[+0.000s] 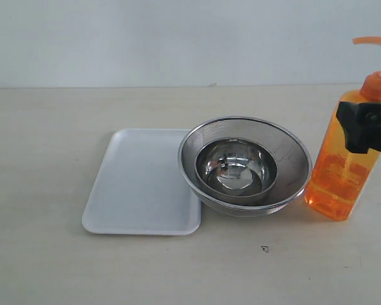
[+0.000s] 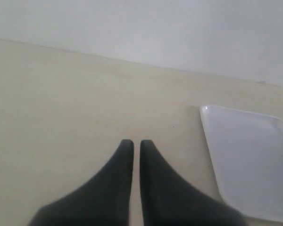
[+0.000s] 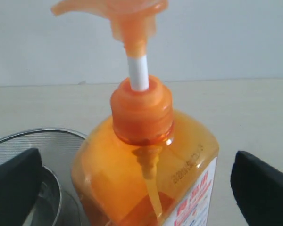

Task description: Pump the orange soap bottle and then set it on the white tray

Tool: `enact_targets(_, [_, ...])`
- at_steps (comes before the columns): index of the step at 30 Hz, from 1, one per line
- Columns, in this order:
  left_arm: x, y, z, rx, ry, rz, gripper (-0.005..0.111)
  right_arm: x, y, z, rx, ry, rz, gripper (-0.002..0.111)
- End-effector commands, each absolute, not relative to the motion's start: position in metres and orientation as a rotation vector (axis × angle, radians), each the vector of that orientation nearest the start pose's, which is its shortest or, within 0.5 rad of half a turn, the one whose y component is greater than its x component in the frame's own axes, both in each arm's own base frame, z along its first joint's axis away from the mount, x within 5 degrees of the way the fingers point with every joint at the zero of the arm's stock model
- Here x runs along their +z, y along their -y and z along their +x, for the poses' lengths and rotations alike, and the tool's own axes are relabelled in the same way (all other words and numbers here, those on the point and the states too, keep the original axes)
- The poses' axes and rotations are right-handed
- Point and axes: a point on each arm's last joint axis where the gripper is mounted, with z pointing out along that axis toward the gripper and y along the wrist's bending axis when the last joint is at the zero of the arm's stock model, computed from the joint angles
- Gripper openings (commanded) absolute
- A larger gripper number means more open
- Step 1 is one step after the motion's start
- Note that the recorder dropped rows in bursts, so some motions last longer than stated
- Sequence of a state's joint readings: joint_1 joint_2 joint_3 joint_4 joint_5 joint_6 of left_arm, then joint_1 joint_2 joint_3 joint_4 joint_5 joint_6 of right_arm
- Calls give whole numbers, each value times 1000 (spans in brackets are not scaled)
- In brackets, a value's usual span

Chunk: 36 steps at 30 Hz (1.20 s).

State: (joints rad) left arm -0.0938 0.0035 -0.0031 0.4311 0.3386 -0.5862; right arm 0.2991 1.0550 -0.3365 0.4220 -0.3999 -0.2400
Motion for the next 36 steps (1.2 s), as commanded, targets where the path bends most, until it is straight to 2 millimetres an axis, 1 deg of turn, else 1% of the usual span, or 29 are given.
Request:
enact_targets(1, [186,-8,54,-61,-1781,-170,5,228,-49,203,210,-1806,-11,105])
enact_targets(3, [186,-8,54,-61,-1781,-170,5,226,-51,205,227,-1799,-10,105])
enact_targets(8, [186,-8,54,-61,-1781,-170,5,220,-52,211,207,-1797,-9,105])
enact_targets(16, [186,-8,54,-61,-1781,-170,5,196,-54,224,173,-1854,-3,105])
enact_targets(26, [186,-8,54,-61,-1781,-170,5,173,-55,236,130,-1860,-4,105])
enact_targets(36, [186,-8,54,-61,-1781,-170,5,159,-56,245,144,-1806,34,105])
